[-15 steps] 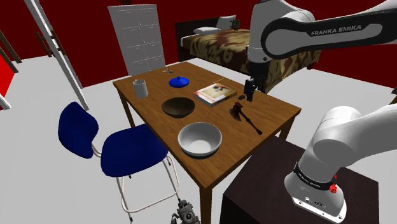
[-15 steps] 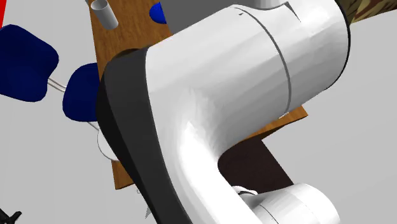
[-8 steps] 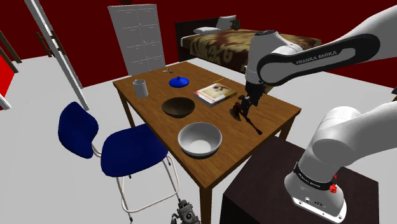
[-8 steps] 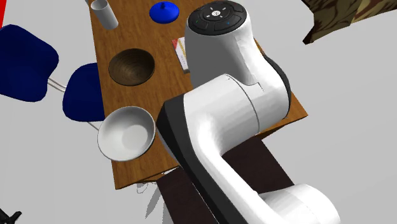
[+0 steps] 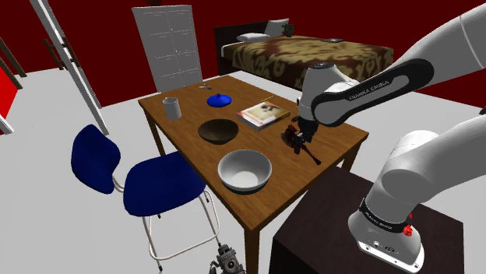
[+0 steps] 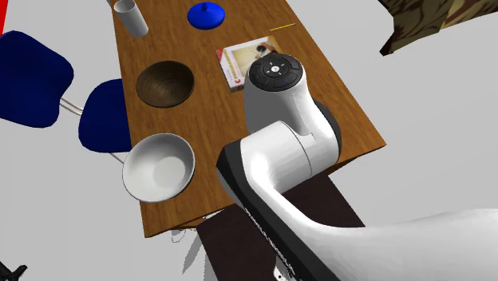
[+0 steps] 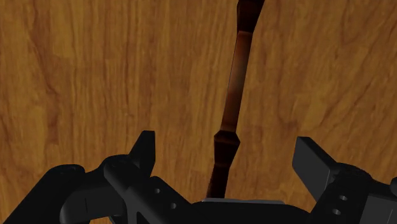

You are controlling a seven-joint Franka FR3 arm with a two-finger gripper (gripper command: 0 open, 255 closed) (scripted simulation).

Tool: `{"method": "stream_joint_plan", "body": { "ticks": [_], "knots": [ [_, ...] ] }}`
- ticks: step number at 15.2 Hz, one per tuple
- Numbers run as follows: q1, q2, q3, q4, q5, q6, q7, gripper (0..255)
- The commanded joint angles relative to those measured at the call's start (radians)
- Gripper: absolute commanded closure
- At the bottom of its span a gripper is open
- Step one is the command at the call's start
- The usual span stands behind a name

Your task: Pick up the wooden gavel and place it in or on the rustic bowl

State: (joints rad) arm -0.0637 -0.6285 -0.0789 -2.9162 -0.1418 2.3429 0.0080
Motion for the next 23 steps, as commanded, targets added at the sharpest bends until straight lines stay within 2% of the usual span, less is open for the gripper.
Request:
{"method": "stream_joint_plan", "body": {
  "ticks": [1, 3, 11, 12, 21, 23],
  "knots": [
    [-0.003, 0.027, -0.002, -0.014, -0.005, 0.043, 0.002, 0],
    [-0.005, 0.051, -0.004, -0.023, -0.008, 0.075, 0.003, 0],
    [-0.005, 0.051, -0.004, -0.023, -0.008, 0.075, 0.003, 0],
    [-0.005, 0.051, -0.004, -0.023, -0.008, 0.075, 0.003, 255],
    [-0.005, 0.051, -0.004, -0.023, -0.008, 0.075, 0.003, 255],
    [-0.003, 0.023, -0.003, -0.01, -0.004, 0.035, 0.0, 255]
  ]
}}
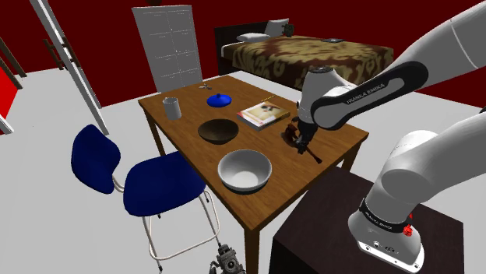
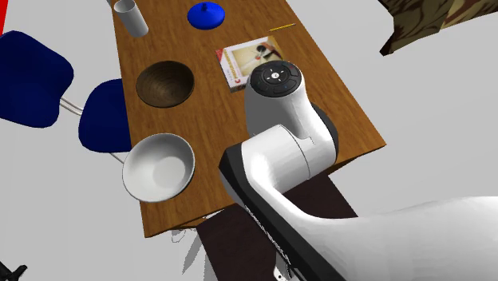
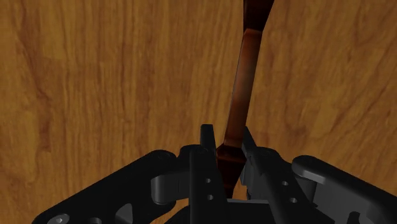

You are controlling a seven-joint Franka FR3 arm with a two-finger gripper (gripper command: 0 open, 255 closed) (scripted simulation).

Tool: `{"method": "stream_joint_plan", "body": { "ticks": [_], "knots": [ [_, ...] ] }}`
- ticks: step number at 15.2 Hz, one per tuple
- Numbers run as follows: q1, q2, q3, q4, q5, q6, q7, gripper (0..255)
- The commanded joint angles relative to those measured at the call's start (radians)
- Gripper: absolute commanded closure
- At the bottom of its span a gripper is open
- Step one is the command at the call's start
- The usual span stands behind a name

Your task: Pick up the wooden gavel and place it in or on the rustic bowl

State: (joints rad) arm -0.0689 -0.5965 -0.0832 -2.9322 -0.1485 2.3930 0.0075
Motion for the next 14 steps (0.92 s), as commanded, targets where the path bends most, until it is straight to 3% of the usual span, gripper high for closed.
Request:
{"method": "stream_joint_plan", "body": {
  "ticks": [1, 14],
  "knots": [
    [0.003, -0.022, 0.002, 0.013, 0.004, -0.035, -0.001, 255],
    [0.013, -0.144, 0.01, 0.126, 0.025, -0.27, -0.016, 255]
  ]
}}
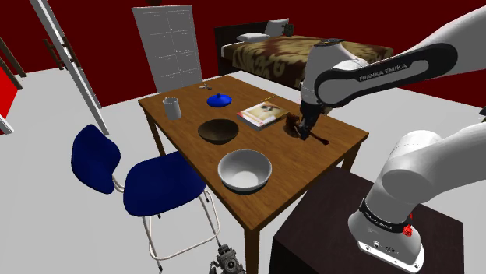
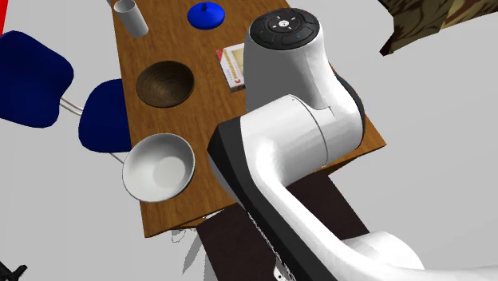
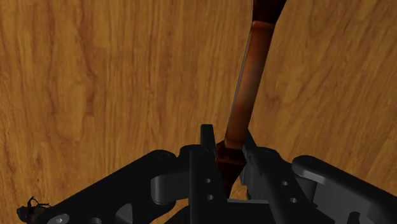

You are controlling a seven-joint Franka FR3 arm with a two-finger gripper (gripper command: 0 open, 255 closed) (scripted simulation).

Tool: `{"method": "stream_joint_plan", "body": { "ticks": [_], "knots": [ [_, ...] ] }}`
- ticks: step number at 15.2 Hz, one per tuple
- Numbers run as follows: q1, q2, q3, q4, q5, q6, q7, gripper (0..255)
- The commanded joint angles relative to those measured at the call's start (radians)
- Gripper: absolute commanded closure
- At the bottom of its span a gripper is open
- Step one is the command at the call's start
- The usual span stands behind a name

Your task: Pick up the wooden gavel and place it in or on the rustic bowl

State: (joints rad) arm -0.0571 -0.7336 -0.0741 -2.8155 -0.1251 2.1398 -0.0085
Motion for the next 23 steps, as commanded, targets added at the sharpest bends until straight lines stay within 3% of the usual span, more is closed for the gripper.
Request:
{"method": "stream_joint_plan", "body": {
  "ticks": [1, 13, 23],
  "knots": [
    [0.002, -0.013, 0.002, 0.02, 0.003, -0.034, -0.001, 255],
    [0.007, -0.057, 0.011, 0.156, 0.016, -0.214, -0.012, 255],
    [0.067, 0.339, 0.111, 0.438, 0.069, -0.107, 0.117, 255]
  ]
}}
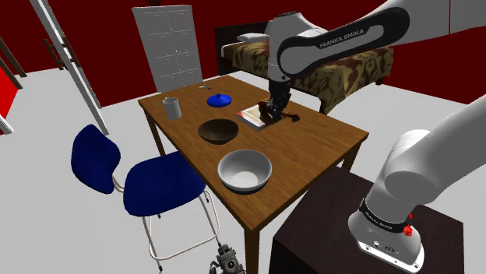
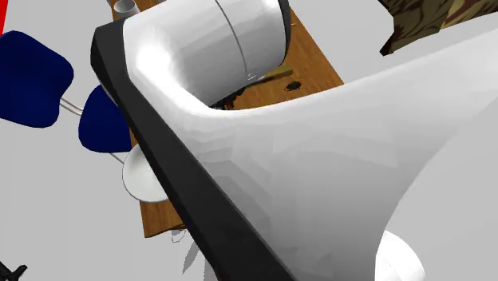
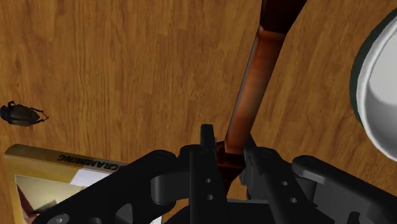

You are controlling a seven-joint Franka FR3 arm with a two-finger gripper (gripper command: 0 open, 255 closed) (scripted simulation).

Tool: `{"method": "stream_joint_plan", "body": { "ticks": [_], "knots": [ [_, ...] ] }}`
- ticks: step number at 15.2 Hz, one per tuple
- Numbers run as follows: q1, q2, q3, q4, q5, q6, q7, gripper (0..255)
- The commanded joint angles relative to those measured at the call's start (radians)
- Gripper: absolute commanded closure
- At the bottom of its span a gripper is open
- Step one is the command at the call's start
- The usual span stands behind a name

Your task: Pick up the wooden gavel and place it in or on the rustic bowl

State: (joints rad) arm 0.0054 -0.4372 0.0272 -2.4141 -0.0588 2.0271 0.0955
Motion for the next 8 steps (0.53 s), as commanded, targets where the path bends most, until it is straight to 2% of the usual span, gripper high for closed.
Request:
{"method": "stream_joint_plan", "body": {
  "ticks": [1, 8],
  "knots": [
    [0.008, 0.081, 0.018, 0.07, 0.004, 0.009, 0.025, 255],
    [0.031, 0.343, 0.069, 0.336, -0.007, 0.0, 0.106, 255]
  ]
}}
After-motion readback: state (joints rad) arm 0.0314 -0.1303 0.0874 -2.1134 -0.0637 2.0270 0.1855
